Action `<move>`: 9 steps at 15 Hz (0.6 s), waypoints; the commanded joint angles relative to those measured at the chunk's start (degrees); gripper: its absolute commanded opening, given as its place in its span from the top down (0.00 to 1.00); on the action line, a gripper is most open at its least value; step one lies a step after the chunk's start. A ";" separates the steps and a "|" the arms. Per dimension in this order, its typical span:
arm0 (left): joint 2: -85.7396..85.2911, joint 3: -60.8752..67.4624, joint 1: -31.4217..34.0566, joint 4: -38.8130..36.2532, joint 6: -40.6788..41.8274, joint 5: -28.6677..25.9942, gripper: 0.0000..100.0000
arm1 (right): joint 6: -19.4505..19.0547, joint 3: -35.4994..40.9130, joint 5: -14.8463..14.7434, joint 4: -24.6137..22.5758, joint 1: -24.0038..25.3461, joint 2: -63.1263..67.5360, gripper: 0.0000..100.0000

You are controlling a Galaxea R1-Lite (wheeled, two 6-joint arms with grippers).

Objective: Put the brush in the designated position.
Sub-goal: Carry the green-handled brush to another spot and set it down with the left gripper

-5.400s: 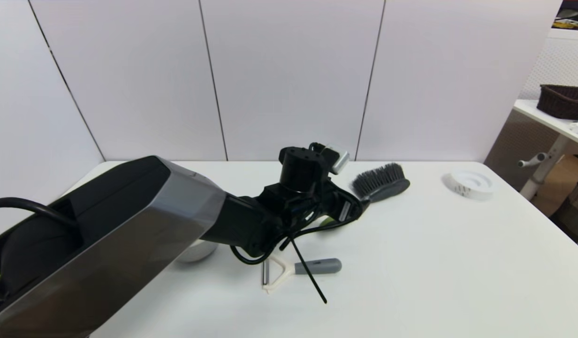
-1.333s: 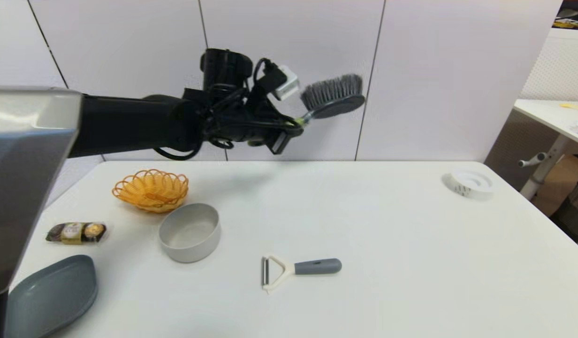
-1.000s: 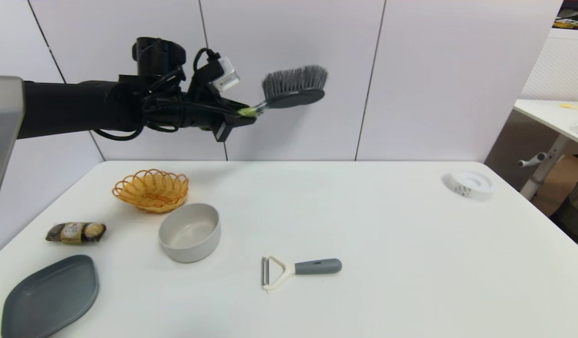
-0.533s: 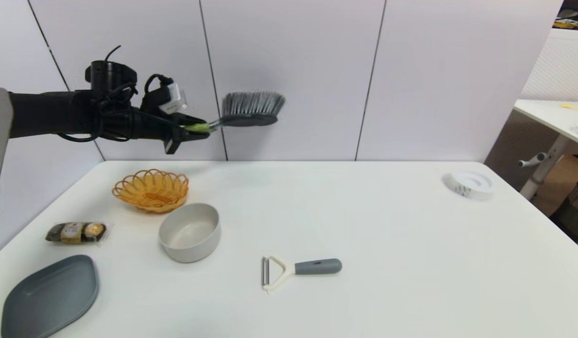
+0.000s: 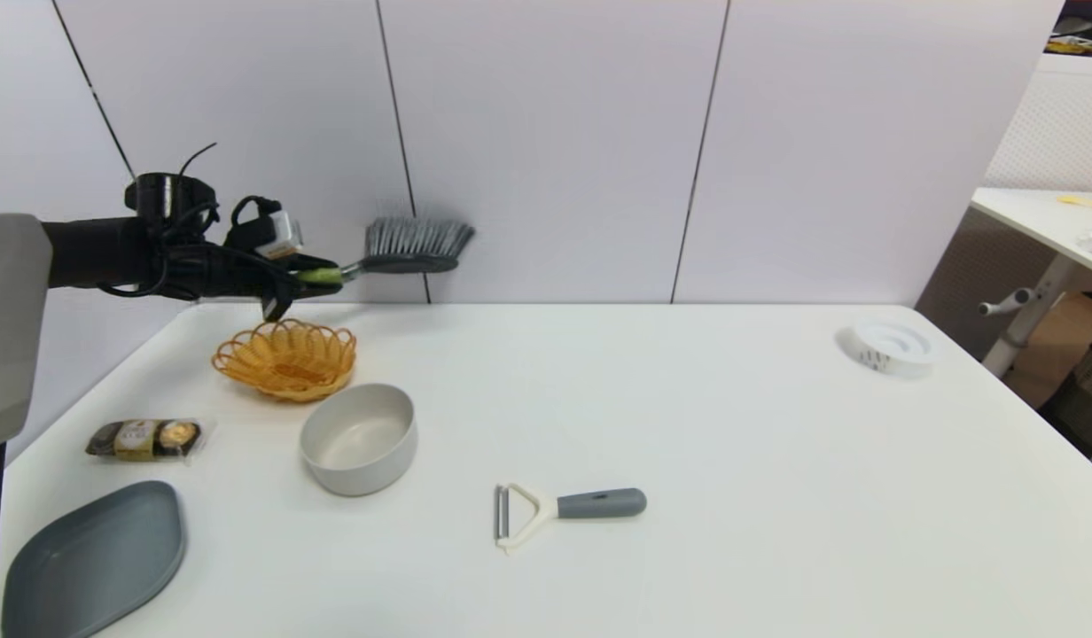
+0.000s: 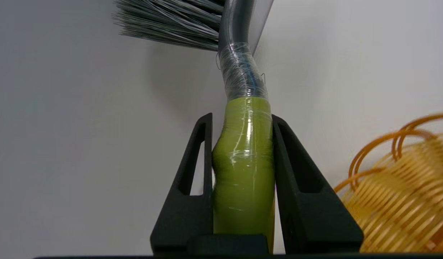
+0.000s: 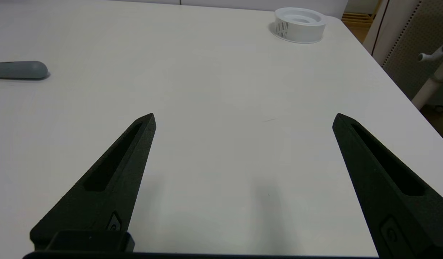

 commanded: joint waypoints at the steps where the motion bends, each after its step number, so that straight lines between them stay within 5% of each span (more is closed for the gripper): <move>1: 2.35 -0.05 3.67 0.01 0.80 -0.16 1.00 | -0.05 0.09 0.02 -0.01 0.00 0.07 0.00; 9: 3.31 -0.23 5.34 0.27 0.62 -0.16 1.00 | -0.05 0.09 0.02 -0.01 0.00 0.07 0.00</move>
